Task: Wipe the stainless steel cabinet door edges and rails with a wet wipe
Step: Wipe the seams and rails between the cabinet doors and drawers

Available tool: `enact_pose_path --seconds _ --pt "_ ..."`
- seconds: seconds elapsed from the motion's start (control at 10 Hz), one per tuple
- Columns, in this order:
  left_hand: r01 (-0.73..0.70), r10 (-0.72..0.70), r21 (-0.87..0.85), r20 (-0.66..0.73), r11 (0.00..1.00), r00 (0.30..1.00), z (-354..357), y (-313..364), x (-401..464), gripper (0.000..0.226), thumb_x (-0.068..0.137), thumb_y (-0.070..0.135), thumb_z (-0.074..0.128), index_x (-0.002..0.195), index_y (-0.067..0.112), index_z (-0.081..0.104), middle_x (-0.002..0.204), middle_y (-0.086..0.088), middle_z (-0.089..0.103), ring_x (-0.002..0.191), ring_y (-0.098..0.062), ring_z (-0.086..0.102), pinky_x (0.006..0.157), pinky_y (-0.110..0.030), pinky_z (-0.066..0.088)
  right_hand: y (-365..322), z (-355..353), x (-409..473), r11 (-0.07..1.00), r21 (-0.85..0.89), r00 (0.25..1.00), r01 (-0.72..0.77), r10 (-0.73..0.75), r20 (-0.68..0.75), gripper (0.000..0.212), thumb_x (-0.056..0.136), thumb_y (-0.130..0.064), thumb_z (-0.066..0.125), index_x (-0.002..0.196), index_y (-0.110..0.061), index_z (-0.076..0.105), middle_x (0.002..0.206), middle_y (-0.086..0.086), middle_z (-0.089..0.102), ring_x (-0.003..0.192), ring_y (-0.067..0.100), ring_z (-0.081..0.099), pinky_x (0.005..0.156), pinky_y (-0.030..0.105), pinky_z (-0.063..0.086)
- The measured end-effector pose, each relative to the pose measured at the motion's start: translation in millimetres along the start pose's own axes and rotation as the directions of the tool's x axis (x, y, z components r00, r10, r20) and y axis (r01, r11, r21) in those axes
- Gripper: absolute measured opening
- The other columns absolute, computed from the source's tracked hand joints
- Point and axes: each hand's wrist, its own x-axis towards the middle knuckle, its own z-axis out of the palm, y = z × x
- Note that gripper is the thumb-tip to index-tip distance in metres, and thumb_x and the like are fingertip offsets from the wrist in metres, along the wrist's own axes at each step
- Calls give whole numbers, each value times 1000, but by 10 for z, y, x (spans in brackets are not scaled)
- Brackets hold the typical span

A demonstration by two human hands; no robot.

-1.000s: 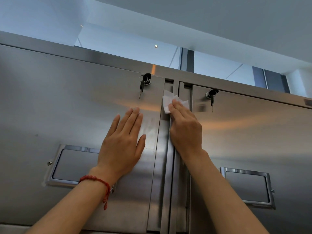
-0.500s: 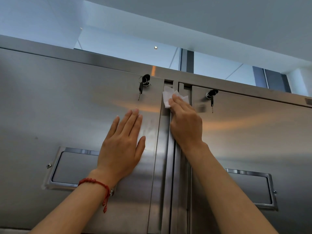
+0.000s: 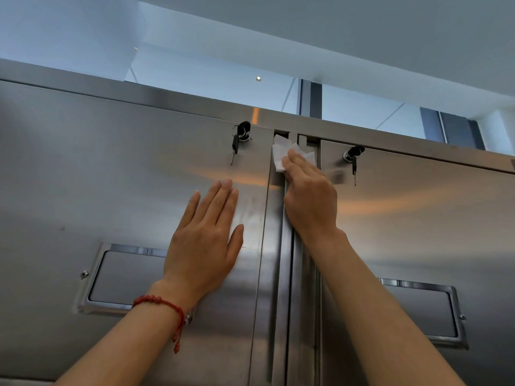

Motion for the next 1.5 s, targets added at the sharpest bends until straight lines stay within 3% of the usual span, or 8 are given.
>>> enact_pose_path --seconds 0.2,0.4,0.5,0.7,0.9,1.1,1.3,1.5 --pt "-1 1 2 0 1000 1000 -5 2 4 56 92 32 28 134 -2 44 142 -18 40 133 -31 36 108 -50 27 15 0 -13 1000 -17 1000 24 -24 -17 31 79 11 62 110 5 67 118 22 62 109 35 61 92 43 47" --pt "-2 2 3 0 1000 1000 0 -5 0 57 92 32 28 135 -2 43 142 -18 40 133 -31 35 108 -50 27 -1 10 41 1000 -2 1000 -14 14 17 32 84 7 57 116 4 64 124 21 58 116 33 57 98 40 43" --pt "-1 1 -1 2 1000 1000 -6 1 0 57 92 32 28 134 -2 44 142 -18 40 133 -31 36 108 -51 28 3 3 -27 1000 -9 1000 7 -7 -13 31 80 10 62 110 5 67 118 22 62 109 34 61 93 42 47" --pt "-2 2 -2 -2 1000 1000 0 -2 1 56 92 32 28 134 -2 44 142 -18 40 133 -31 36 108 -51 28 37 24 106 1000 -4 998 -17 17 58 33 88 5 54 119 3 61 130 20 55 121 32 53 102 38 40" --pt "-3 3 1 1 1000 1000 -4 -2 1 57 92 32 29 134 -2 45 142 -18 41 132 -31 37 108 -51 28 15 31 30 1000 4 1000 -16 16 -1 31 83 8 59 114 4 65 122 20 60 114 33 59 96 41 46" --pt "-6 6 5 -6 1000 1000 3 -2 2 56 92 32 29 134 -2 45 141 -18 41 132 -32 37 107 -53 28 55 61 189 999 -18 996 -38 39 76 36 89 5 50 124 0 59 134 16 52 127 27 49 106 32 35" --pt "-3 3 5 3 1000 1000 2 -4 -2 56 92 32 29 134 -2 44 142 -18 40 133 -31 35 108 -52 26 46 57 108 1000 -11 1000 -9 9 12 33 82 10 58 113 5 65 122 22 60 114 34 58 98 40 43" --pt "-4 4 7 -8 1000 1000 10 -10 -1 56 92 32 30 134 -1 44 142 -17 41 133 -30 36 107 -51 29 91 75 261 998 -59 994 -23 28 102 38 92 3 48 128 -2 56 138 13 49 130 24 45 109 29 30"
